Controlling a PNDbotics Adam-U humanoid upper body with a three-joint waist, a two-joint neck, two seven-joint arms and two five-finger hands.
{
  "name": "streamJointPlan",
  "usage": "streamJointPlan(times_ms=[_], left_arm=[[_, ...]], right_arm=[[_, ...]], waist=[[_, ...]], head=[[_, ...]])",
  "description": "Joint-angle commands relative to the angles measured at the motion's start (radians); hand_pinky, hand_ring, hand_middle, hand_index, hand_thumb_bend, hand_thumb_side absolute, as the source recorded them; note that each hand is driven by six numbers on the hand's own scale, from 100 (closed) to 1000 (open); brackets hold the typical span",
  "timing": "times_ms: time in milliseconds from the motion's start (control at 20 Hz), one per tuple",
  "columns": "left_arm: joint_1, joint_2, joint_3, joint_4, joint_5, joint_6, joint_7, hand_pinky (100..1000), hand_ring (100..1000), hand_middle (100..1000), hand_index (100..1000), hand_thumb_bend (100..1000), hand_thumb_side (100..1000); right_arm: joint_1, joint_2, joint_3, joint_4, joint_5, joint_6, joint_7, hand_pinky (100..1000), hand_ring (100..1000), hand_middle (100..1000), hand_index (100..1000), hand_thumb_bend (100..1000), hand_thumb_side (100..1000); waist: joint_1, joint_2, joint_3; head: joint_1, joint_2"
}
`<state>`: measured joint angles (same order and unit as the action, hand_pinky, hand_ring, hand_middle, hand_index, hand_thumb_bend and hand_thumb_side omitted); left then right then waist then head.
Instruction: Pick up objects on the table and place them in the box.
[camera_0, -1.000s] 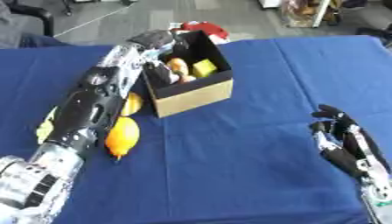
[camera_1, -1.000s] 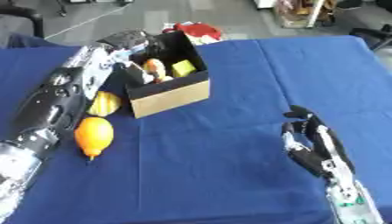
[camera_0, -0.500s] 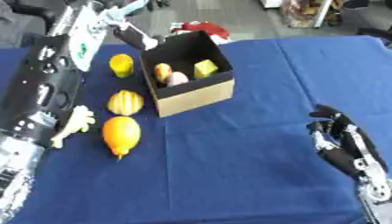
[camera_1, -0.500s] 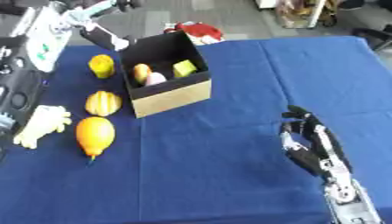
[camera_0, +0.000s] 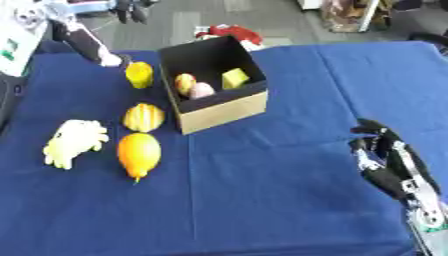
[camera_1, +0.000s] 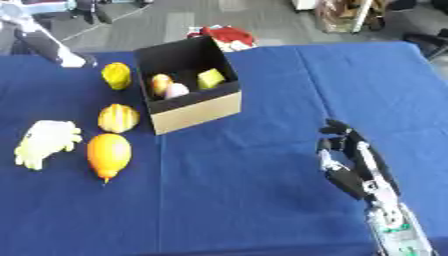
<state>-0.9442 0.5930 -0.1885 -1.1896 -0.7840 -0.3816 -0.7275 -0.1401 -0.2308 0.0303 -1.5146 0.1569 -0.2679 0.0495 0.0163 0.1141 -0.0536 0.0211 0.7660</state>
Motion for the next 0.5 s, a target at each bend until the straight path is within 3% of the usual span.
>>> streamJointPlan(times_ms=[50, 250, 500], left_arm=[[0.033, 0.097, 0.008, 0.034, 0.008, -0.006, -0.059, 794, 739, 764, 872, 387, 323], [0.139, 0.177, 0.009, 0.075, 0.05, 0.005, -0.051, 792, 739, 765, 870, 389, 375], [0.285, 0.197, 0.021, 0.055, 0.053, 0.023, -0.026, 789, 737, 763, 869, 379, 432]], right_arm=[[-0.009, -0.029, -0.015, -0.012, 0.008, 0.0, -0.012, 749, 669, 737, 883, 100, 291], [-0.012, -0.028, -0.01, -0.013, 0.009, -0.001, -0.01, 749, 669, 737, 883, 100, 292], [-0.013, -0.028, -0.005, -0.011, 0.009, -0.002, -0.005, 749, 669, 737, 883, 100, 291]], waist=[[0.011, -0.004, 0.003], [0.011, -0.002, -0.002], [0.011, -0.006, -0.016]], head=[[-0.019, 0.004], [-0.009, 0.004], [0.004, 0.004]])
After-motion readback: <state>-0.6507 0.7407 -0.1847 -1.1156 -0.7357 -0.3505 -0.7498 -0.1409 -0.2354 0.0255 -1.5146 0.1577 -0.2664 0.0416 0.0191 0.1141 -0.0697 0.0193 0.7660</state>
